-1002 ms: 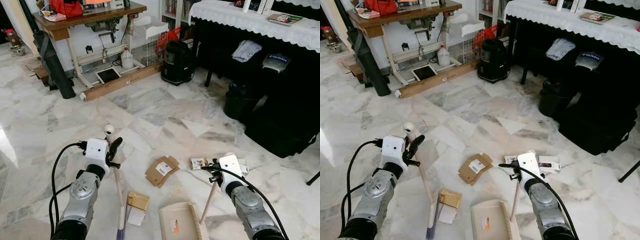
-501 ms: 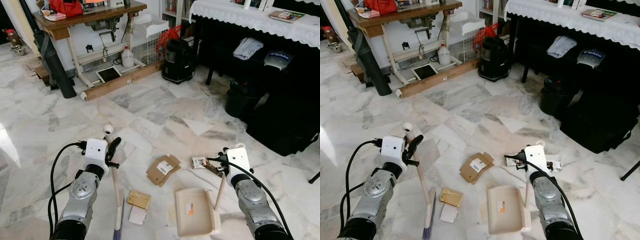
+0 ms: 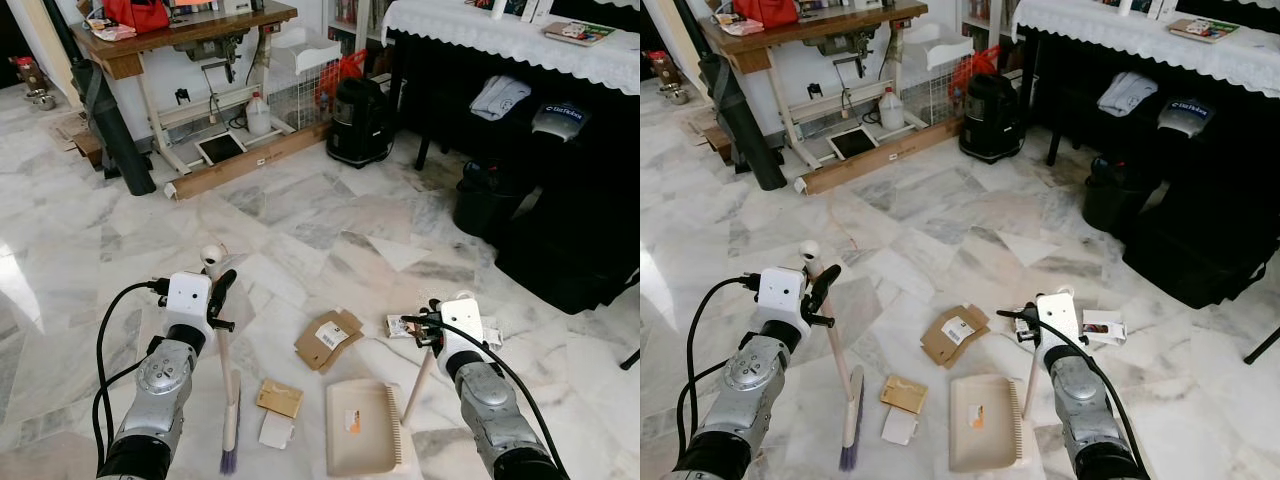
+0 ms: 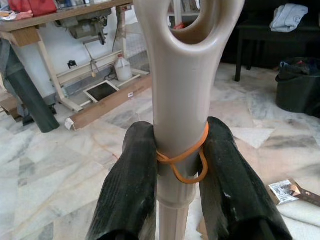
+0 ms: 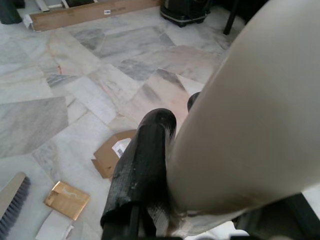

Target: Sweep floor

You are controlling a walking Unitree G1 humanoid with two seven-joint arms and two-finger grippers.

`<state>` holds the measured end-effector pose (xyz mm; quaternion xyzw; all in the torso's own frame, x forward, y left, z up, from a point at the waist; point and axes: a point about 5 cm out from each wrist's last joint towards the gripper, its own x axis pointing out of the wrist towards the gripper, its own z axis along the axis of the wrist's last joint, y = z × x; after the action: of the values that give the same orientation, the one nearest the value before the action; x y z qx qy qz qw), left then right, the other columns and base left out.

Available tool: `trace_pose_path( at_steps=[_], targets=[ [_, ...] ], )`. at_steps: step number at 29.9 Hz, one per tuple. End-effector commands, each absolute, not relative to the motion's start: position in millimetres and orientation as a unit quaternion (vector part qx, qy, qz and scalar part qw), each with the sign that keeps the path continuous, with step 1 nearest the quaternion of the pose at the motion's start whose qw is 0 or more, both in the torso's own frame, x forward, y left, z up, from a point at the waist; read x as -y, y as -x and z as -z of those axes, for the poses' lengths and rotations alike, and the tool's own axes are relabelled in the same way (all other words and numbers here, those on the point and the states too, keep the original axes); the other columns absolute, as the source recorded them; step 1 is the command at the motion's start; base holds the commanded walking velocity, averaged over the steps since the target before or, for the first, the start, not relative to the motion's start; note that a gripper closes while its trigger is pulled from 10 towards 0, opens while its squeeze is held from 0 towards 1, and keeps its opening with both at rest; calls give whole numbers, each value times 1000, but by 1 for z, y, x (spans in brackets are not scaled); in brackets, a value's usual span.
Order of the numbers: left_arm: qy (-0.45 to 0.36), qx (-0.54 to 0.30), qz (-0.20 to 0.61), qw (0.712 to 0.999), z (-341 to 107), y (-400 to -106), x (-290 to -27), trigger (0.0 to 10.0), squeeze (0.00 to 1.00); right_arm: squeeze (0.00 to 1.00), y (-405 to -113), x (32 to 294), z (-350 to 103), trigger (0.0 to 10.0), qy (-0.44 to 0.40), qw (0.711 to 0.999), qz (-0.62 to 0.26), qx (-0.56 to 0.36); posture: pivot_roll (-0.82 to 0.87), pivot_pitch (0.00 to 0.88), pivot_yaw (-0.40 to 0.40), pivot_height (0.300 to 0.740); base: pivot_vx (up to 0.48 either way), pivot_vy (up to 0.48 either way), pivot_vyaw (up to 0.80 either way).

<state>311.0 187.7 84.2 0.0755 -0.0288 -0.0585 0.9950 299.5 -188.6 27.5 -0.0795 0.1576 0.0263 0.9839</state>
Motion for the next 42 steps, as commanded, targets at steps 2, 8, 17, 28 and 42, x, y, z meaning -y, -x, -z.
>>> trace_pose_path(
  at_steps=[2, 8, 17, 28, 42],
  targets=[
    [-88, 40, 53, 994, -89, -313, -191, 10000, 0, 0, -303, 188, -31, 10000, 76, 986, -24, -146, 80, 0, 11, 740, 0, 0, 0],
    [-89, 37, 51, 994, -87, -311, -192, 10000, 0, 0, -302, 186, -26, 10000, 59, 985, -20, -159, 84, 0, 11, 740, 0, 0, 0],
    [-91, 32, 48, 994, -85, -310, -193, 10000, 0, 0, -300, 181, -20, 10000, 39, 983, -29, -178, 84, 0, 10, 740, 0, 0, 0],
    [-109, 17, 50, 993, -79, -309, -193, 10000, 0, 0, -297, 181, -13, 10000, 42, 977, -36, -207, 83, 0, 10, 740, 0, 0, 0],
    [-128, -19, 65, 990, -66, -305, -189, 10000, 0, 0, -299, 179, -13, 10000, 37, 976, -42, -210, 80, 0, 11, 740, 0, 0, 0]
  ],
)
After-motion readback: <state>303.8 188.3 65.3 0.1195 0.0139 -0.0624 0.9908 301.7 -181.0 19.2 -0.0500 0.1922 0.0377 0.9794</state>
